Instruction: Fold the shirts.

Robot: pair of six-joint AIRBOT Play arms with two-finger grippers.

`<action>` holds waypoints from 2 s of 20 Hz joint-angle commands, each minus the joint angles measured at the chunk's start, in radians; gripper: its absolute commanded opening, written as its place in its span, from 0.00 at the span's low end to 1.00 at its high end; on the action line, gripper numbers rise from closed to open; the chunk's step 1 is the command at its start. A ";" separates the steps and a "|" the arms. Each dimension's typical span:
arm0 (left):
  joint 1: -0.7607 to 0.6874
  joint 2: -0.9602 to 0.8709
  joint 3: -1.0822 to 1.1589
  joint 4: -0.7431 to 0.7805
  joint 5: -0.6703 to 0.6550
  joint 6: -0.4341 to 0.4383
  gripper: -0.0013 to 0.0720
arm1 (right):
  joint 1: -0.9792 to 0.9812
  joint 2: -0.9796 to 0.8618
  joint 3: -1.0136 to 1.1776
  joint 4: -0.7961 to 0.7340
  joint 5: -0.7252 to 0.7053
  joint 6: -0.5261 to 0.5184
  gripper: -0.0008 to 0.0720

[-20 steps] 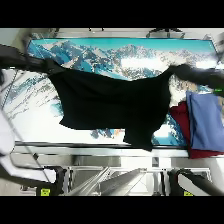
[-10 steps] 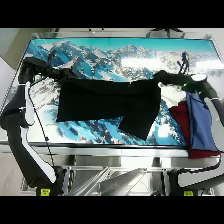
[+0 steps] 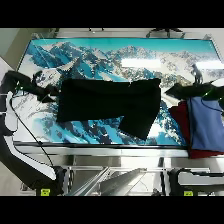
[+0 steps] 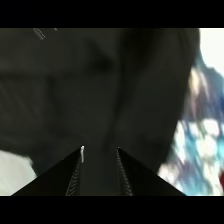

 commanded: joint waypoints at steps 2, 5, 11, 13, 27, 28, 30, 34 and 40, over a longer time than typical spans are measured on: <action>0.045 0.046 -0.182 0.157 -0.018 -0.002 0.93 | -0.002 0.018 -0.182 -0.053 -0.013 0.018 0.36; 0.032 0.045 -0.226 0.130 -0.081 0.000 0.93 | 0.017 -0.003 -0.219 -0.053 -0.031 0.018 0.36; -0.048 0.045 -0.259 -0.030 -0.106 0.076 0.90 | 0.063 -0.061 -0.219 -0.046 -0.188 0.056 0.36; -0.063 0.045 -0.259 -0.031 -0.107 0.082 0.72 | 0.060 -0.061 -0.214 -0.045 -0.254 0.074 0.36; 0.010 0.045 -0.259 -0.027 -0.098 0.117 0.04 | 0.076 -0.175 -0.148 -0.059 -0.174 0.046 0.51; 0.016 0.045 -0.259 -0.029 -0.098 0.117 0.04 | 0.093 -0.182 -0.148 -0.044 -0.178 0.043 0.51; 0.020 0.045 -0.259 -0.049 -0.098 0.118 0.04 | 0.118 -0.188 -0.148 0.033 -0.177 -0.016 0.45; 0.013 0.046 -0.259 -0.149 -0.064 0.122 0.04 | 0.146 -0.185 -0.132 0.283 -0.098 -0.191 0.04; 0.012 0.261 -0.259 -0.535 0.156 0.296 0.04 | 0.098 0.154 0.015 0.422 0.118 -0.204 0.04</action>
